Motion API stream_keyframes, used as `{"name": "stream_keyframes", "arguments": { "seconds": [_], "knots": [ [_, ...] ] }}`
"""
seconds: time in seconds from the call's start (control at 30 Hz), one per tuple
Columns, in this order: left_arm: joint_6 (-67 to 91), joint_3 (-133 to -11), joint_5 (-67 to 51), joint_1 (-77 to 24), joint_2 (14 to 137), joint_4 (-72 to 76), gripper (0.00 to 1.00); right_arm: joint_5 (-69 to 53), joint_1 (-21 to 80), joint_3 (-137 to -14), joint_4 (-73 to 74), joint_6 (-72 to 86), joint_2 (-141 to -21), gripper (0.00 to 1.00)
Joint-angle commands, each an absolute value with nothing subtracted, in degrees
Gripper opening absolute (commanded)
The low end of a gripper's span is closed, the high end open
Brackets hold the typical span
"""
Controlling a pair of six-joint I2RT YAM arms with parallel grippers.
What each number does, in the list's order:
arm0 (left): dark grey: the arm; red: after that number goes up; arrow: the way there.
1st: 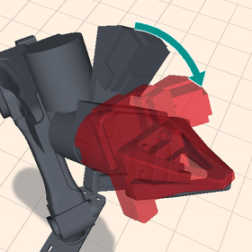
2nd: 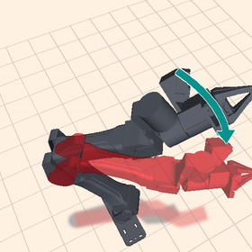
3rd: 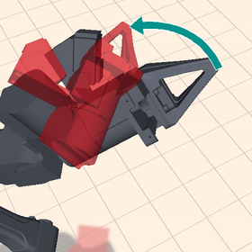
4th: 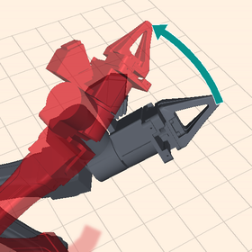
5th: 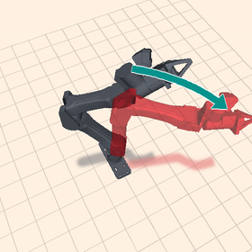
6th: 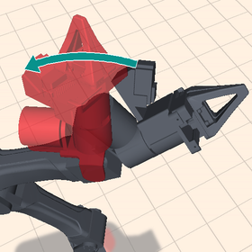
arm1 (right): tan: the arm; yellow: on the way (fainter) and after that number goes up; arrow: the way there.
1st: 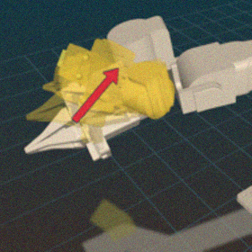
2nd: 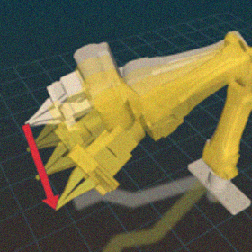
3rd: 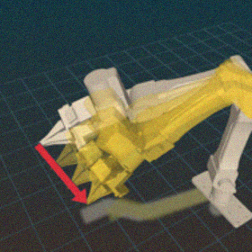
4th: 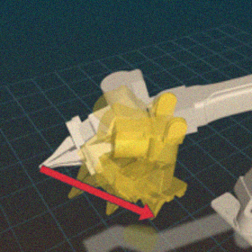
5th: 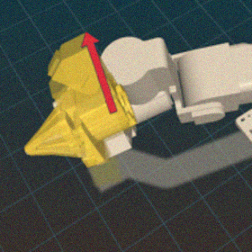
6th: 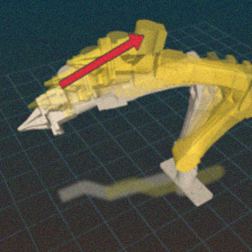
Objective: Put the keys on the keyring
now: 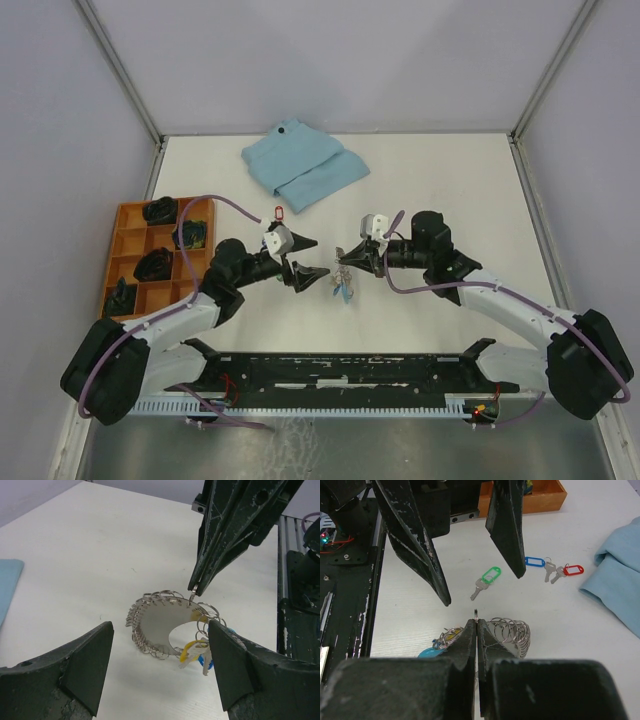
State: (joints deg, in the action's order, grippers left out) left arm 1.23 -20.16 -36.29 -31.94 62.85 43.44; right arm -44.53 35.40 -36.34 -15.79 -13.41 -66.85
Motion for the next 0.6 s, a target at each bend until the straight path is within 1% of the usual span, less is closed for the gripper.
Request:
{"name": "stream_keyframes", "arguments": {
  "seconds": [0.0,0.07,0.2,0.27,0.37,0.43,0.5,0.57],
  "knots": [
    [-4.09,-20.65,-42.10,-31.77,64.78,48.97,0.82,-48.16,34.98,-39.51,-19.73,-14.36,-66.81,0.03],
    [-4.91,-20.92,-43.04,-31.72,65.87,49.41,0.80,-48.87,34.98,-39.60,-19.21,-14.97,-66.72,0.03],
    [-5.89,-22.02,-45.71,-31.73,68.07,49.75,0.72,-49.62,35.01,-39.49,-19.16,-15.47,-66.88,0.04],
    [-6.06,-22.80,-47.25,-31.78,69.07,49.75,0.71,-49.79,35.02,-39.54,-19.16,-15.55,-67.12,0.04],
    [-6.06,-23.68,-48.41,-31.73,70.33,49.66,0.63,-50.12,34.98,-39.68,-19.16,-15.58,-67.40,0.04],
    [-5.91,-24.08,-49.22,-31.73,70.80,49.78,0.61,-50.50,34.98,-39.73,-19.16,-15.64,-67.62,0.03],
    [-5.38,-24.40,-50.15,-31.73,70.88,50.36,0.57,-50.71,34.98,-39.73,-19.15,-15.68,-67.77,0.03],
    [-5.11,-24.59,-50.65,-31.73,70.76,50.62,0.55,-50.71,35.00,-39.73,-19.16,-15.81,-67.85,0.03]
  ]
}}
